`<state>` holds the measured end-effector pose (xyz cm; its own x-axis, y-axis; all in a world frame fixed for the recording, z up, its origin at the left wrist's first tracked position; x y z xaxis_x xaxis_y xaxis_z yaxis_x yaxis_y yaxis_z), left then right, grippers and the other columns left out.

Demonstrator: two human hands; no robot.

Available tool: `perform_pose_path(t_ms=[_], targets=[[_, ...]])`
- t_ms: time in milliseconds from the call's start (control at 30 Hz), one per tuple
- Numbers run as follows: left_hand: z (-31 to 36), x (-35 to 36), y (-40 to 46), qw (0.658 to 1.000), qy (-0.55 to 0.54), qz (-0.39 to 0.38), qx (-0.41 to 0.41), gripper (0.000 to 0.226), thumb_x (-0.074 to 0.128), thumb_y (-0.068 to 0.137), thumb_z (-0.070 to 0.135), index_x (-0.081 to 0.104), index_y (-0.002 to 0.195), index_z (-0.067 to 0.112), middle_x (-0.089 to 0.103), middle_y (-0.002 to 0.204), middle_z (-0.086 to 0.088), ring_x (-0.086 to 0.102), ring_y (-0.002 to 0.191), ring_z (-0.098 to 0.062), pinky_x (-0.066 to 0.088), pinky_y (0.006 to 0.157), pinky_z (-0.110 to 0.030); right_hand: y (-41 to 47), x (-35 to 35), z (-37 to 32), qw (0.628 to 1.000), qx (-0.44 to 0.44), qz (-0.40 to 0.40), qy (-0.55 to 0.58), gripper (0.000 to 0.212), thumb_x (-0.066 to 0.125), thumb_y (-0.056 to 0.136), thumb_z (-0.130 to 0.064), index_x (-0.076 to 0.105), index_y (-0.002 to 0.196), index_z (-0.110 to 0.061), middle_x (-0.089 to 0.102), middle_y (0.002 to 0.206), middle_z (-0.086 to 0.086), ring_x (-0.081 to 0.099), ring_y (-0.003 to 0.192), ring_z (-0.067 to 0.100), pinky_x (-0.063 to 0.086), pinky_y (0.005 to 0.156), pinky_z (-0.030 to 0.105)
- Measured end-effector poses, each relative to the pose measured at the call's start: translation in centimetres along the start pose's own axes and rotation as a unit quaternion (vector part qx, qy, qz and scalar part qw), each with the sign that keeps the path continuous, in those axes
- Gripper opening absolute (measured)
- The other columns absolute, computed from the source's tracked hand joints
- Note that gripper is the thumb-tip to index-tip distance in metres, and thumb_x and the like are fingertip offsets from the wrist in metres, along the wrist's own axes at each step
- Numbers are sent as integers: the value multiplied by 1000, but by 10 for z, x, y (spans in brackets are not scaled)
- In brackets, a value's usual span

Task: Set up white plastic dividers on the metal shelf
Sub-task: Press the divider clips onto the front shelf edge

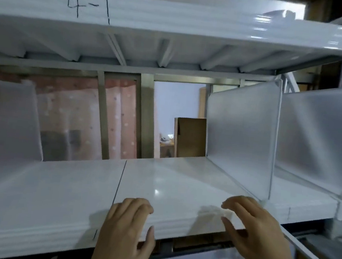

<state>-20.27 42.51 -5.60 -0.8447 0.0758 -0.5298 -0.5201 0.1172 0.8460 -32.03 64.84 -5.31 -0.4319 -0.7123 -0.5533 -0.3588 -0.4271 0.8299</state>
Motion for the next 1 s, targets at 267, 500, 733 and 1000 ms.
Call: perform_pose_path(t_ms=[267, 500, 733, 1000], targets=[[69, 43, 40, 994, -92, -27, 58, 46, 62, 60, 45, 55, 101, 25, 63, 106, 9, 58, 94, -10, 38, 83, -24, -27, -47, 59, 990, 42, 29, -129, 51, 34, 92, -53, 72, 83, -21, 66, 87, -9, 59, 82, 11, 46, 63, 17], [104, 72, 50, 994, -56, -75, 49, 46, 52, 77, 45, 61, 113, 18, 62, 116, 6, 59, 106, -13, 49, 92, -27, -44, -49, 89, 982, 41, -59, -176, 47, 52, 81, -49, 63, 113, -16, 61, 115, 0, 60, 103, 22, 52, 75, 31], [127, 101, 68, 995, 5, -85, 48, 50, 53, 77, 49, 62, 114, 16, 63, 118, 4, 59, 108, -15, 48, 95, -29, -37, -26, 128, 989, -9, -102, -104, 70, 54, 78, -64, 56, 127, -14, 55, 135, -1, 54, 120, 20, 47, 96, 34], [179, 166, 81, 991, 41, -124, 19, 67, 60, 76, 59, 57, 126, 13, 58, 133, 0, 56, 120, -16, 44, 101, -30, -33, -10, 159, 991, -83, -101, -18, 71, 69, 75, -55, 57, 128, -10, 58, 133, 0, 56, 119, 18, 50, 94, 35]])
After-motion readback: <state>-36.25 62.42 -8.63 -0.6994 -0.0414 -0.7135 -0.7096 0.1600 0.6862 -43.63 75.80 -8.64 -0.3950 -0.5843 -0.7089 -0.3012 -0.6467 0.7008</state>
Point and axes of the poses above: each hand's wrist, its own y-axis towards the middle knuckle, its own x-axis out of the palm, z = x × y, the point moved 6 cm from there along y, towards the middle knuckle
